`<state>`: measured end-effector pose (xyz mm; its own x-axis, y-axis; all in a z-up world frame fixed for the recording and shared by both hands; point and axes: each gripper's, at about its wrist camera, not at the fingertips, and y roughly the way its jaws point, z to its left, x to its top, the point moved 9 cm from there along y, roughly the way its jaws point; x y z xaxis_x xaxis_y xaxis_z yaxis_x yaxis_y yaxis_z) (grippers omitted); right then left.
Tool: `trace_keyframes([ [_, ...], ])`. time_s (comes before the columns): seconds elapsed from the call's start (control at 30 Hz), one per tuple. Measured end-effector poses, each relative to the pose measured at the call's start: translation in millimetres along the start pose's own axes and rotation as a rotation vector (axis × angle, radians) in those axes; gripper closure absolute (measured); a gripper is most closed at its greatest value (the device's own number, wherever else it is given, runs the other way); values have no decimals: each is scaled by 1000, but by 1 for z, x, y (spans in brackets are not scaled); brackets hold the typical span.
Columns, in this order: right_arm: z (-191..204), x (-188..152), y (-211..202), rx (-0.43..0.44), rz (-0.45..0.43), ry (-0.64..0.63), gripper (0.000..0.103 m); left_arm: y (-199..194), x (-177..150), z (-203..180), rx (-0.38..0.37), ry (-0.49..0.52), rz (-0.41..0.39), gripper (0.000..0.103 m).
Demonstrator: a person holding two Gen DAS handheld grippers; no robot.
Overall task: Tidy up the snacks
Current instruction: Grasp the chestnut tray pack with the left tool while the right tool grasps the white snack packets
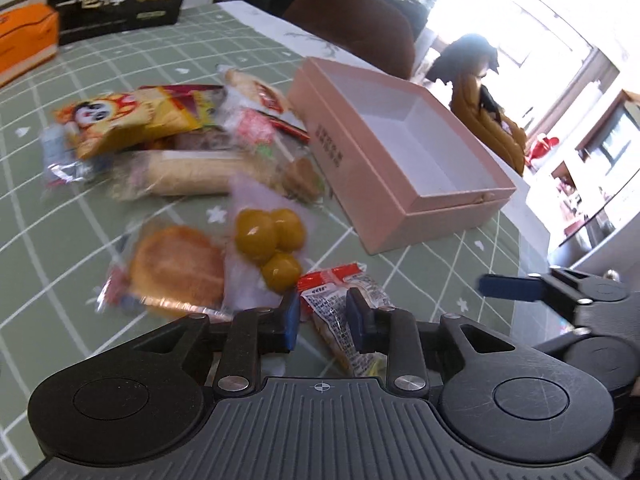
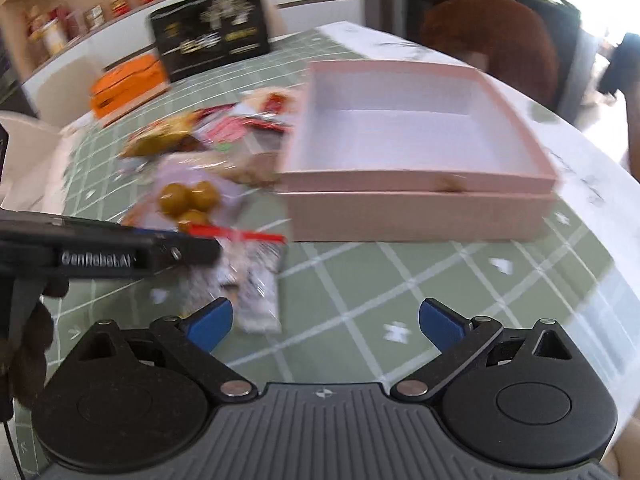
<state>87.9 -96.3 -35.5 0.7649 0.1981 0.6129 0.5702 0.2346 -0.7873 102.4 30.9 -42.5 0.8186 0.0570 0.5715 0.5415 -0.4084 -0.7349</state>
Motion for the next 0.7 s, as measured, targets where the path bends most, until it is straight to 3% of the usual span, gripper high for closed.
trace_keyframes([
  [0.1,21,5,13,23,11,-37,5,-21,12,7,32,-39,-67,75],
  [0.23,45,13,23,61,8,-42,8,-48,38,17,21,-135,-192,75],
  [0.3,56,14,26,69,7,-56,16,-48,49,25,59,-167,-222,75],
  [0.33,60,14,29,59,22,-72,29,-47,52,31,87,-176,-218,75],
  [0.43,58,10,24,10,16,-124,39,-31,52,44,152,-191,-190,75],
  [0.6,14,-10,5,-66,33,-102,41,-18,34,54,205,-163,-135,75],
  [0.7,-17,-20,-4,-106,42,-51,41,-17,29,39,169,-73,-115,75],
])
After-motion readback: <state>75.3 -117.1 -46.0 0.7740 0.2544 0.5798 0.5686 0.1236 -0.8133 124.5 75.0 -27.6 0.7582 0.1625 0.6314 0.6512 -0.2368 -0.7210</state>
